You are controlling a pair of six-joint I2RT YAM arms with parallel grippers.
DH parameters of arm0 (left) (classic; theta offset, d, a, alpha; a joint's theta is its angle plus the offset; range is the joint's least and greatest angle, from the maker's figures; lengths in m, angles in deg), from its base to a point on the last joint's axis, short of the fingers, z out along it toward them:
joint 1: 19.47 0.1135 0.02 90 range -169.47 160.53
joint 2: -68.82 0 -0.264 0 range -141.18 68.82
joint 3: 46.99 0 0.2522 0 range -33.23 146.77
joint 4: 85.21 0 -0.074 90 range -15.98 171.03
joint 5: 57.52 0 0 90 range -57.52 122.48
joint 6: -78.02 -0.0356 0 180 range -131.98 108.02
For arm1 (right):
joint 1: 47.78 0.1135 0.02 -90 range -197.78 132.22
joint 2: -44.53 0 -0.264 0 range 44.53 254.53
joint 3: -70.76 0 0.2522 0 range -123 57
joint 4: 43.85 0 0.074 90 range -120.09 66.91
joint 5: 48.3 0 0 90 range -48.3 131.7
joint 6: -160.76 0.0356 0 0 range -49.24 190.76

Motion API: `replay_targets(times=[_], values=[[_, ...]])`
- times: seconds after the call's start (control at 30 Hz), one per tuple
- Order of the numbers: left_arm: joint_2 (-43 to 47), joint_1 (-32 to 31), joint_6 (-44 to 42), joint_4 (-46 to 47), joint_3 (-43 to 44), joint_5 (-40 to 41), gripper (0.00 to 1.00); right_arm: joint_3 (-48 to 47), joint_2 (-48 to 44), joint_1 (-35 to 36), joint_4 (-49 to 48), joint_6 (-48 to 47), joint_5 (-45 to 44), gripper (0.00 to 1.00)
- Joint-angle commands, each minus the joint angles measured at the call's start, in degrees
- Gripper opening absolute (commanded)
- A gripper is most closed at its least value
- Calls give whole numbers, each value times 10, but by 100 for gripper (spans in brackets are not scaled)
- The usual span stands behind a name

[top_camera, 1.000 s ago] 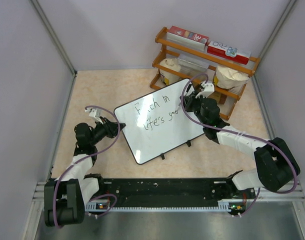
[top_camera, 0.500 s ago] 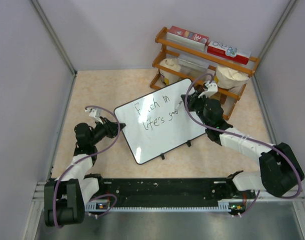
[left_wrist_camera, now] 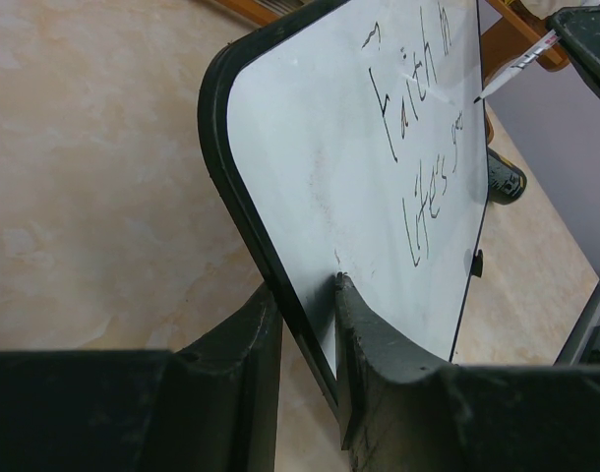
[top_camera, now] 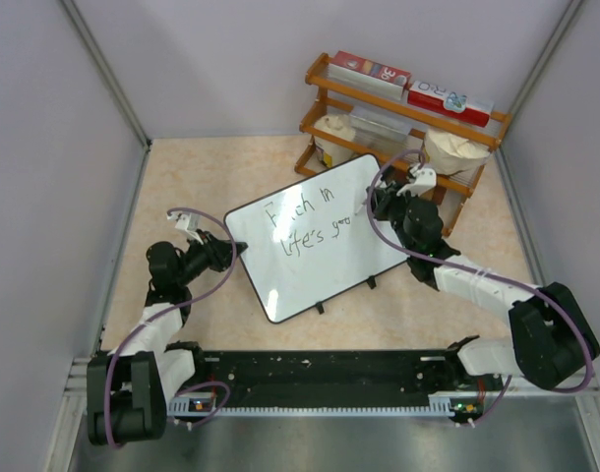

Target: Write a sentence on the whiteboard

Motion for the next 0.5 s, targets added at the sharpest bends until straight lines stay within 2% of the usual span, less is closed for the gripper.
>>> replay_targets(times=[0.0, 0.47], values=[[-9, -3, -46, -11, 2, 15, 0, 5, -7, -6, -47, -9, -11, 0], [-9, -2, -46, -10, 2, 14, 0, 4, 24, -6, -71, -2, 6, 0]])
